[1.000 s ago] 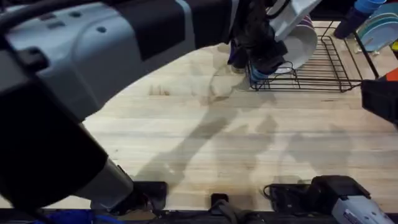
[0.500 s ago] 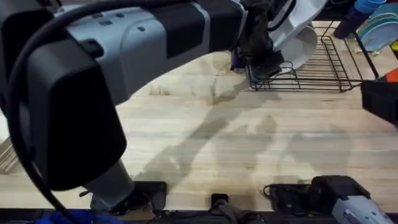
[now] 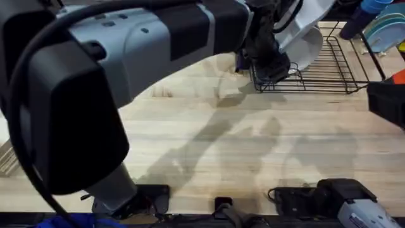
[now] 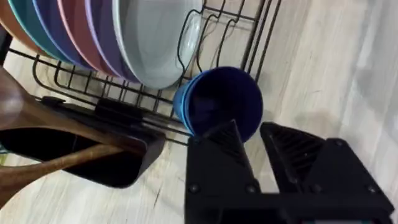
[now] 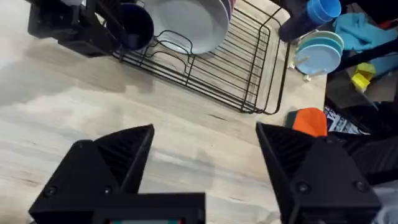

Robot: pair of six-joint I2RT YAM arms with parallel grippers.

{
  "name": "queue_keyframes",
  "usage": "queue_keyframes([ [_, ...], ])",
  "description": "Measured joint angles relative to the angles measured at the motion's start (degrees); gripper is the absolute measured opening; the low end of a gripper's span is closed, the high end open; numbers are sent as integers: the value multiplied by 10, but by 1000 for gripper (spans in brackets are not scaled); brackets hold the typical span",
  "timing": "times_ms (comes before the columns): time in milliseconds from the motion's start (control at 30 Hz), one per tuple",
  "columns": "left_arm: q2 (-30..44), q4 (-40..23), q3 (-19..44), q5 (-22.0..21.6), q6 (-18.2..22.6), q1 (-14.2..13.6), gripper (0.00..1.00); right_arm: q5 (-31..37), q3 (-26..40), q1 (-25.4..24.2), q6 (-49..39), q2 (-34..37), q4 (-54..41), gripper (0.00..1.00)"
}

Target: Pick up the cup on the table and put them onto the rack.

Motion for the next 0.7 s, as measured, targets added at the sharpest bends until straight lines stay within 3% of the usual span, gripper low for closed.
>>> queue_keyframes([
  [533, -20, -30, 0, -8, 0, 0, 371, 0, 0, 0, 0, 0, 0, 996],
  [700, -75, -30, 0, -11, 0, 11, 490, 0, 0, 0, 0, 0, 0, 996],
])
